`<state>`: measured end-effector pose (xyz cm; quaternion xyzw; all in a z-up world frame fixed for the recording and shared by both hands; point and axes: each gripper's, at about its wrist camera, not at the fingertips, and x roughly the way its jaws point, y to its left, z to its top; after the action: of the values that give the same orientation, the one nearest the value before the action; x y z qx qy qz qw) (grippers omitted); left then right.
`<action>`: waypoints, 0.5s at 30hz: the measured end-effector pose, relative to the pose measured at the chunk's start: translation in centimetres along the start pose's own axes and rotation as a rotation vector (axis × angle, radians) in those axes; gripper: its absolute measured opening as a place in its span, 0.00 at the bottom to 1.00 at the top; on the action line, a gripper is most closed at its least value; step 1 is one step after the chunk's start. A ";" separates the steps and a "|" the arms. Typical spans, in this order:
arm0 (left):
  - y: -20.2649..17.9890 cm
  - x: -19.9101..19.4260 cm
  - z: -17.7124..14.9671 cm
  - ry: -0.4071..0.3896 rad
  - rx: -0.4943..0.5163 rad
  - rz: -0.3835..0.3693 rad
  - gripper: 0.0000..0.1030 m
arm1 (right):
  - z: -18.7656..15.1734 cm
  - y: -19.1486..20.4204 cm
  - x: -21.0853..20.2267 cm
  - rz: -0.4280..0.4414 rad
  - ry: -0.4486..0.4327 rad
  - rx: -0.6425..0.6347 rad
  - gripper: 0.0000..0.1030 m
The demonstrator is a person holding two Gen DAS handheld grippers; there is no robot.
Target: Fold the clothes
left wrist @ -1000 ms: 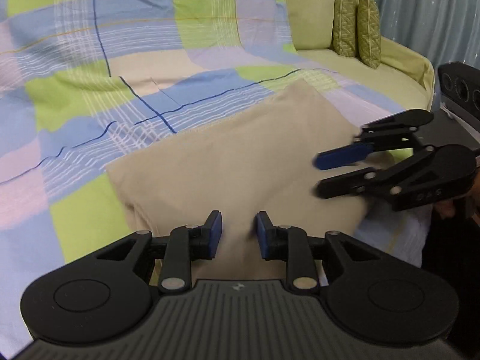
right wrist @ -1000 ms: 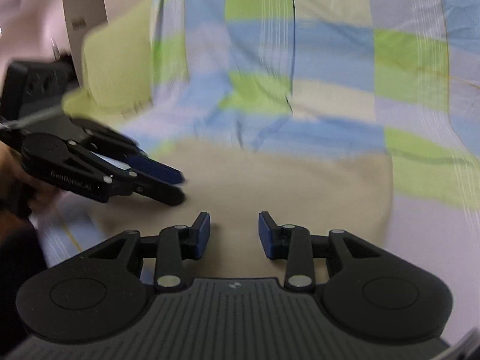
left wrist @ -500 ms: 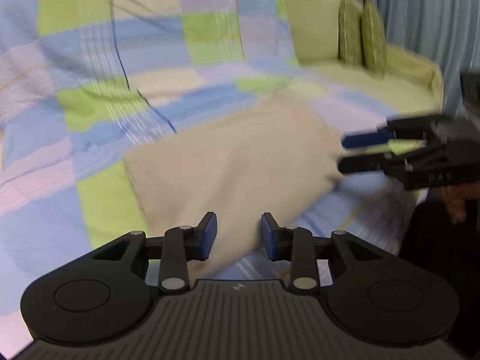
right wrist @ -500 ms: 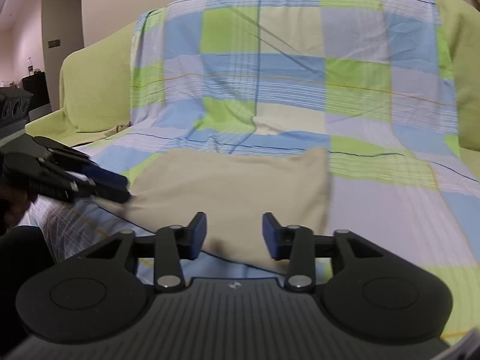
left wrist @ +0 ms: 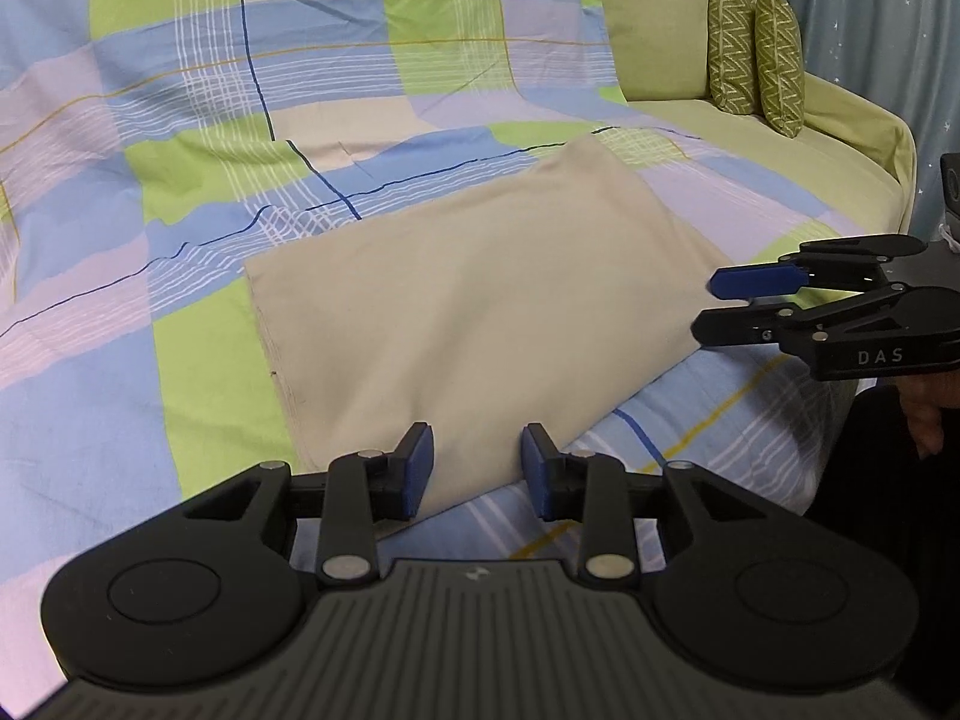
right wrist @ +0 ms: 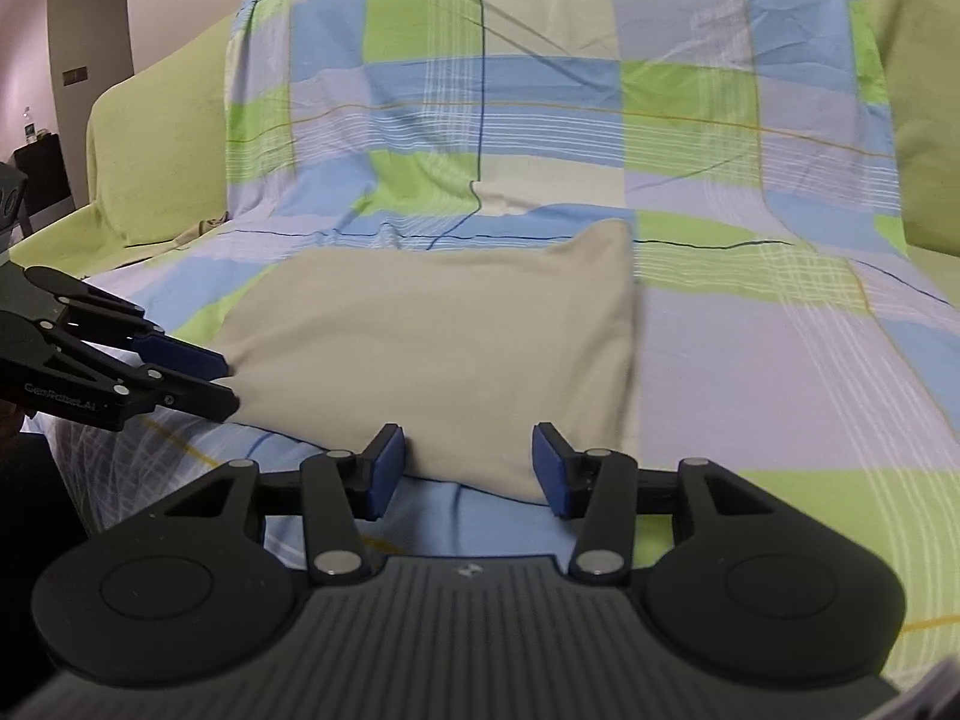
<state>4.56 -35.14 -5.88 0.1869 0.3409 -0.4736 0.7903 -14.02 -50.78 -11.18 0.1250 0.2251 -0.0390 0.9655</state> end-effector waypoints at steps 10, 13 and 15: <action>0.8 -1.4 0.9 -0.109 -0.024 -0.006 0.38 | 1.1 0.0 -1.3 -0.059 -0.063 0.041 0.42; 1.8 0.1 2.2 -0.109 -0.012 0.015 0.38 | 2.7 -0.2 -0.6 -0.050 -0.085 0.022 0.42; 2.6 1.5 3.0 -0.103 -0.010 0.028 0.38 | 4.0 0.0 0.8 -0.034 -0.079 -0.024 0.42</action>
<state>8.37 -36.72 -4.98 0.1630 0.2995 -0.4696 0.8143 -11.60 -51.80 -8.10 0.1079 0.1895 -0.0578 0.9742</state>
